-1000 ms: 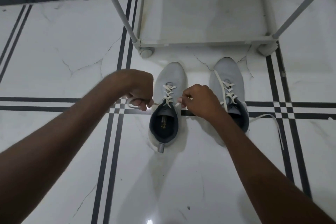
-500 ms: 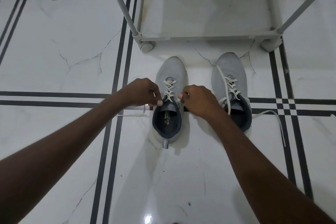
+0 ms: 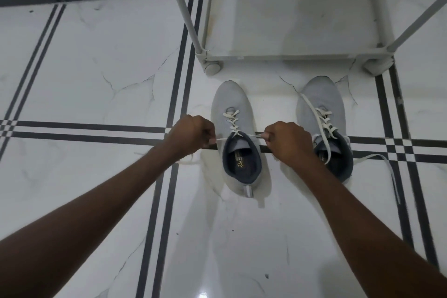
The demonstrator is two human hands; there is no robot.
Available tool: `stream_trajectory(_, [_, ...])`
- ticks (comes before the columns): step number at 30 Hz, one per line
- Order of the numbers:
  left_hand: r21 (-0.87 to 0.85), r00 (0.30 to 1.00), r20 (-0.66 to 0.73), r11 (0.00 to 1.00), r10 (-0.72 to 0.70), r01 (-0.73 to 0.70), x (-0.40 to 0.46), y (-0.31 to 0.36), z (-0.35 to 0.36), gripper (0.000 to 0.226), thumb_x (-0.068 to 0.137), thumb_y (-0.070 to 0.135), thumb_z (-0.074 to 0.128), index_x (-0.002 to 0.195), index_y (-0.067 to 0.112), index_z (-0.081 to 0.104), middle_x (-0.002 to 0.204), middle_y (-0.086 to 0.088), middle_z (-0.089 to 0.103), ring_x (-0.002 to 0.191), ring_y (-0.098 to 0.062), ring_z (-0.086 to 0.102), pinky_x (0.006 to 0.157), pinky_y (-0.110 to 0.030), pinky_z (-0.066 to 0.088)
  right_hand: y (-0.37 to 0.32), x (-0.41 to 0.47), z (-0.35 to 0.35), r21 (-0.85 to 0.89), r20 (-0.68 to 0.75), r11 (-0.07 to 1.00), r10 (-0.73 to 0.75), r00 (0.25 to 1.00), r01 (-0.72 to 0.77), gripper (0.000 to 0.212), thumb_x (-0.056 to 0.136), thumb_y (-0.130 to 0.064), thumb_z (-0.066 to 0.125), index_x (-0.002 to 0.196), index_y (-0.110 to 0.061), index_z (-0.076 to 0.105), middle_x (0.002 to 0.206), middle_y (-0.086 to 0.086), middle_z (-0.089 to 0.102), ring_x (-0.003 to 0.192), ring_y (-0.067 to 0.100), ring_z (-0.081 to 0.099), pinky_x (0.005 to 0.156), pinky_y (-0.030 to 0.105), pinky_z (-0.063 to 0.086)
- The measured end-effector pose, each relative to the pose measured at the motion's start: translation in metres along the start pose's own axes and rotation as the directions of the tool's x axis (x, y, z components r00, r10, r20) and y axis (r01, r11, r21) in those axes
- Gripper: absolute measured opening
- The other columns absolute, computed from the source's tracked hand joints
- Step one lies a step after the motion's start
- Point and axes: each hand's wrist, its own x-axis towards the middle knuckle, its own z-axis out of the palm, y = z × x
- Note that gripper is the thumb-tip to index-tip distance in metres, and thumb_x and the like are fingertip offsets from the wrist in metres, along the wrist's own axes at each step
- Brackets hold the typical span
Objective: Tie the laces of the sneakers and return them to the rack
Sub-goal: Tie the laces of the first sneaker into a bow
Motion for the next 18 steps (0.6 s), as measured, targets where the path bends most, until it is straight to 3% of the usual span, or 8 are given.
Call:
stream_trajectory(2, [0.046,0.996,-0.088,0.999,-0.02,0.024,-0.002,0.002,0.003,0.014,0.08,0.017,0.075,0.094,0.014,0.073,0.092,-0.004,0.072,0.084,-0.024,0.066,0.071,-0.031,0.05,0.002,0.004,0.002,0.05,0.004,0.998,-0.031,1.0,0.031,0.017,0.091,-0.031,0.057,0.083,-0.02,0.068,0.085,0.009,0.07,0.083,0.032,0.063,0.066,0.03,0.042])
stream_trajectory(4, [0.128,0.955,-0.255,0.974,-0.149,0.186,-0.005,0.003,0.004,0.021,0.085,0.031,0.071,0.092,0.011,0.069,0.088,-0.005,0.065,0.079,-0.024,0.062,0.068,-0.035,0.051,-0.004,0.005,0.002,0.097,-0.216,0.991,-0.072,0.974,0.095,0.014,0.088,-0.03,0.062,0.09,-0.017,0.066,0.089,0.008,0.069,0.087,0.031,0.059,0.068,0.035,0.046])
stream_trajectory(7, [-0.08,0.905,-0.012,0.902,-0.426,0.424,-0.008,0.009,0.007,0.049,0.095,0.044,0.052,0.08,0.002,0.072,0.052,0.002,0.061,0.053,-0.018,0.06,0.055,-0.025,0.05,-0.02,-0.002,-0.004,0.123,-0.439,0.991,0.01,0.899,0.049,0.033,0.092,-0.039,0.055,0.07,-0.015,0.06,0.066,0.004,0.058,0.067,0.028,0.053,0.058,0.032,0.04])
stream_trajectory(9, [-0.528,0.828,0.279,0.643,-0.486,0.555,-0.009,0.015,0.012,0.052,0.099,0.04,0.047,0.086,-0.004,0.072,0.054,-0.002,0.068,0.049,-0.017,0.062,0.045,-0.019,0.048,-0.03,-0.005,-0.003,0.114,-0.243,0.989,0.124,0.962,-0.099,0.046,0.091,-0.051,0.051,0.066,-0.014,0.061,0.063,0.005,0.056,0.062,0.028,0.053,0.059,0.029,0.039])
stream_trajectory(12, [-0.788,0.784,0.286,0.33,-0.551,0.52,-0.002,0.021,0.015,0.04,0.097,0.034,0.054,0.102,-0.004,0.068,0.091,-0.016,0.072,0.074,-0.023,0.066,0.067,-0.031,0.058,-0.034,-0.003,0.008,0.271,-0.013,0.935,0.24,0.971,-0.228,0.042,0.092,-0.041,0.053,0.071,-0.006,0.064,0.072,0.01,0.063,0.07,0.03,0.059,0.06,0.03,0.04])
stream_trajectory(15, [-0.884,0.791,0.205,0.238,-0.577,0.403,0.009,0.023,0.001,0.027,0.096,0.025,0.059,0.11,0.003,0.066,0.106,-0.014,0.07,0.095,-0.024,0.066,0.088,-0.037,0.054,-0.035,0.007,0.004,0.783,0.131,0.544,0.33,0.935,-0.302,0.023,0.086,-0.016,0.055,0.083,-0.004,0.074,0.081,0.011,0.074,0.077,0.026,0.068,0.07,0.035,0.054])
stream_trajectory(17, [-0.94,0.829,0.206,0.132,-0.52,0.316,0.015,0.025,-0.013,0.025,0.098,0.019,0.055,0.116,0.003,0.062,0.105,-0.016,0.07,0.098,-0.027,0.067,0.089,-0.037,0.054,-0.038,0.015,-0.008,0.921,0.302,0.158,0.292,0.908,-0.357,0.022,0.088,-0.007,0.054,0.099,-0.002,0.072,0.092,0.012,0.075,0.083,0.022,0.071,0.076,0.031,0.056])
stream_trajectory(18, [-0.959,0.854,0.207,0.075,-0.478,0.275,0.017,0.027,-0.02,0.025,0.098,0.016,0.054,0.118,0.001,0.061,0.101,-0.017,0.07,0.094,-0.028,0.068,0.087,-0.037,0.056,-0.04,0.018,-0.015,0.934,0.323,0.071,0.257,0.911,-0.351,0.02,0.09,-0.007,0.053,0.101,-0.001,0.07,0.095,0.014,0.075,0.085,0.023,0.071,0.078,0.03,0.057])
